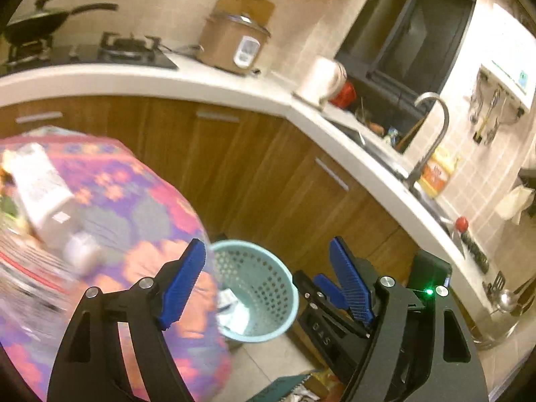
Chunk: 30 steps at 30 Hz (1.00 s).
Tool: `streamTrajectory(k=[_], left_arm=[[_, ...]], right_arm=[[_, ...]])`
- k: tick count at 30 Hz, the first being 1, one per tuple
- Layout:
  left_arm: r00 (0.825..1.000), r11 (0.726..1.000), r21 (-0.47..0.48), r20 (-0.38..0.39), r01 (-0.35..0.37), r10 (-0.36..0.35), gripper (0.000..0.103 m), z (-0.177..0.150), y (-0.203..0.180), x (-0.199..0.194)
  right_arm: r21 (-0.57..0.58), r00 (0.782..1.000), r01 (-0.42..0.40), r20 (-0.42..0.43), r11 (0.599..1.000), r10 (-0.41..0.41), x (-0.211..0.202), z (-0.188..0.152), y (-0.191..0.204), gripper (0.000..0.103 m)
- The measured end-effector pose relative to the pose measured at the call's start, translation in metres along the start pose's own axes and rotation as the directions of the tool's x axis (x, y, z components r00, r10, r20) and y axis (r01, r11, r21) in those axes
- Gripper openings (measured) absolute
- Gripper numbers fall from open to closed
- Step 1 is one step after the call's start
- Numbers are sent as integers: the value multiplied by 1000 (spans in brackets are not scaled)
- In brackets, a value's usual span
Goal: Collect trash
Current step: 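Open both tools to drop carton and tissue into the wastebasket, then return to the table and grasp the red paper cup with the left tool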
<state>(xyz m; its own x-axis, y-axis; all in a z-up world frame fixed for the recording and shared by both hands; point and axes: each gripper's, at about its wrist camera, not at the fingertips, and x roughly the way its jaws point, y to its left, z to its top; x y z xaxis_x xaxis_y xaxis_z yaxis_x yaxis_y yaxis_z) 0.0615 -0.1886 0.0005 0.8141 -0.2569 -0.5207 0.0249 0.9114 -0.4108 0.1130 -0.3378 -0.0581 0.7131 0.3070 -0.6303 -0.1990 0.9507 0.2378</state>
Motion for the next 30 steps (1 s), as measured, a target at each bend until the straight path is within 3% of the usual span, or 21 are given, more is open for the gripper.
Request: streamTrajectory(k=[5, 13, 18, 23, 30], left_arm=[[998, 999, 14, 53, -41, 40, 78, 23, 45, -54], [974, 980, 9, 112, -201, 199, 81, 47, 157, -135], [942, 951, -15, 133, -308, 307, 83, 59, 241, -184], [924, 931, -19, 112, -365, 365, 83, 61, 314, -210], [959, 959, 11, -10, -282, 282, 82, 58, 387, -200]], right_arm=[[-94, 997, -61, 42, 994, 66, -28, 4, 73, 49], [-220, 984, -165, 32, 961, 176, -53, -9, 180, 49], [-254, 979, -199, 0, 946, 206, -52, -21, 225, 49], [-286, 978, -206, -23, 936, 209, -49, -36, 263, 49], [-318, 974, -223, -46, 922, 220, -50, -52, 294, 49]])
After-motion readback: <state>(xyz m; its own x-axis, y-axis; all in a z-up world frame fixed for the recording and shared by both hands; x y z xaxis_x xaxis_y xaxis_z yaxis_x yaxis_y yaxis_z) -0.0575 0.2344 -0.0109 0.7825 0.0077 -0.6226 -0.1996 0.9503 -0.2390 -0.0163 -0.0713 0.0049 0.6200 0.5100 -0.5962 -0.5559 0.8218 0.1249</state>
